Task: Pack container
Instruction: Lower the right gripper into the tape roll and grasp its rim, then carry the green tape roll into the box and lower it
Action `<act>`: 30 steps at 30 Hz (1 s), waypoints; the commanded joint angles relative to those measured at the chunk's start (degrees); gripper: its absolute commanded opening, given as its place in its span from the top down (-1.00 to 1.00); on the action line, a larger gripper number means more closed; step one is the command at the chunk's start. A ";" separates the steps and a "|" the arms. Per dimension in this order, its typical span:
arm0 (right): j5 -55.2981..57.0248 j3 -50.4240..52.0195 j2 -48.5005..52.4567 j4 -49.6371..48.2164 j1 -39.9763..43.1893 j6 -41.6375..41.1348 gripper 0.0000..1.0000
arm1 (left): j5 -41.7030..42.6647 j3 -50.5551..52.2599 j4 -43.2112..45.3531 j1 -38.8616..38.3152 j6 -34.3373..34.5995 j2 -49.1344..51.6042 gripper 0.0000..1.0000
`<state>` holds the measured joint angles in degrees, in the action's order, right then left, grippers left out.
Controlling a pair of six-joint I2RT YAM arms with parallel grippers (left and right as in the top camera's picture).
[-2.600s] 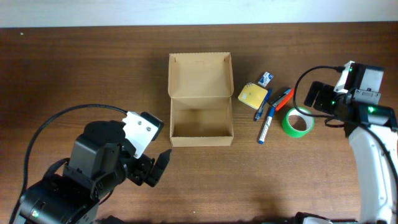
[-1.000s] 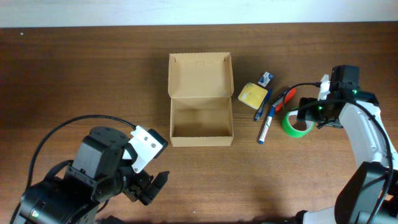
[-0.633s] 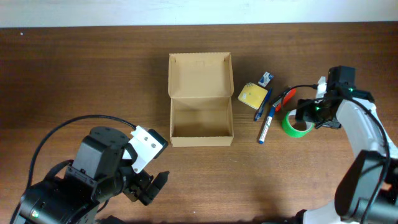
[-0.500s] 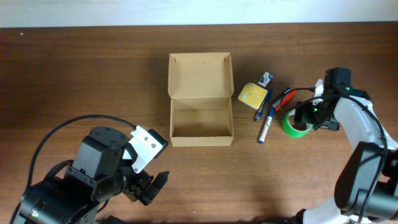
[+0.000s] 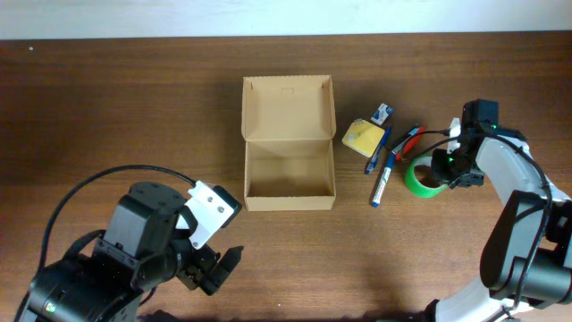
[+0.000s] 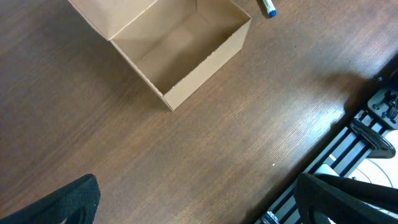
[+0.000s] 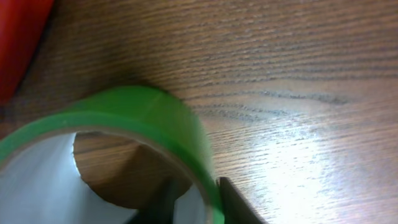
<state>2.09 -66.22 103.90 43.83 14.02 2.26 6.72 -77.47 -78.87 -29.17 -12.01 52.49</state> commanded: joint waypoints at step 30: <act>-5.35 -33.31 -1.60 19.65 -12.79 -7.43 0.92 | 1.01 -0.74 0.15 0.20 -0.94 -0.09 -0.99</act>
<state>-1.39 -97.34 104.31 63.26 5.56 -4.58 6.74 -77.47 -78.87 -29.17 -12.03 52.49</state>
